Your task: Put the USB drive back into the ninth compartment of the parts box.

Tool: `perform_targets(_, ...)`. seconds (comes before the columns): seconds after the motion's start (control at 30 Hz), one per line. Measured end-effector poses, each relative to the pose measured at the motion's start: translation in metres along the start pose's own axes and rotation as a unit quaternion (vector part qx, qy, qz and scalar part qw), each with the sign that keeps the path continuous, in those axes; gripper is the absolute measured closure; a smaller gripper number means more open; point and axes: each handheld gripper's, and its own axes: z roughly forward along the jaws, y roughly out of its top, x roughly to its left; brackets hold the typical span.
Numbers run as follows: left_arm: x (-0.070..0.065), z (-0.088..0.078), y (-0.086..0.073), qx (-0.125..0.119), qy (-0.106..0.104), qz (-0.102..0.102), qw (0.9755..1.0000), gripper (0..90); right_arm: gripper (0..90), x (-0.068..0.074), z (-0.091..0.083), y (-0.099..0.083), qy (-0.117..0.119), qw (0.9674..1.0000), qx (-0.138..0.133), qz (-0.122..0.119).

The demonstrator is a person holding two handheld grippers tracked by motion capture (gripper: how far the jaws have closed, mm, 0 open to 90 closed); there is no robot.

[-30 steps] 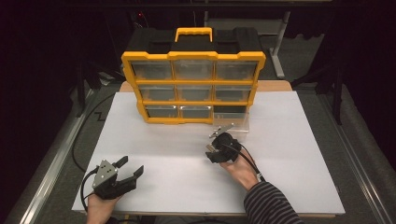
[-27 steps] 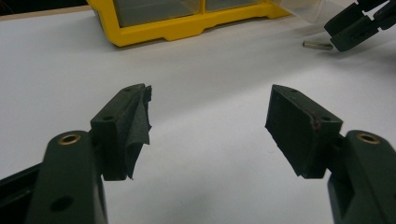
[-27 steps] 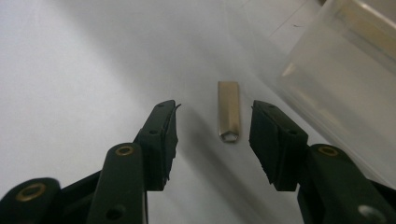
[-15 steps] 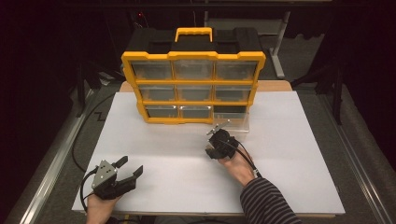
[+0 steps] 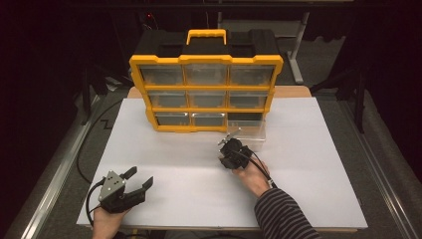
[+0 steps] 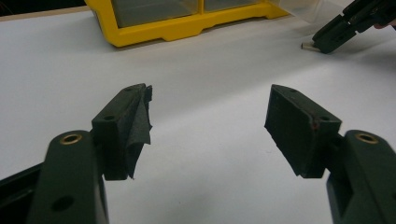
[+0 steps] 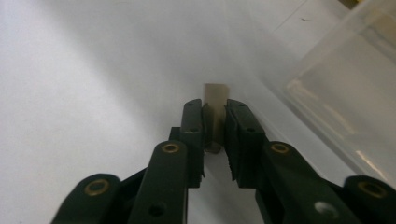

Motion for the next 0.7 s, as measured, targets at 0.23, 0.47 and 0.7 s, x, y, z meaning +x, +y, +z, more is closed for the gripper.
perform_targets(0.23,0.000,0.000,0.000,0.000,-0.001,-0.001,1.0000,31.7,79.3,0.000,-0.001,0.002,0.004,1.0000,0.007,-0.006)
perform_targets(0.47,-0.001,-0.001,0.000,-0.004,0.005,-0.003,1.0000,32.2,79.4,0.004,-0.015,-0.002,0.011,0.9998,-0.009,-0.015)
perform_targets(0.7,-0.001,0.000,0.000,-0.002,0.004,-0.003,1.0000,32.1,79.4,0.005,-0.026,-0.008,0.017,0.9995,-0.021,-0.014)
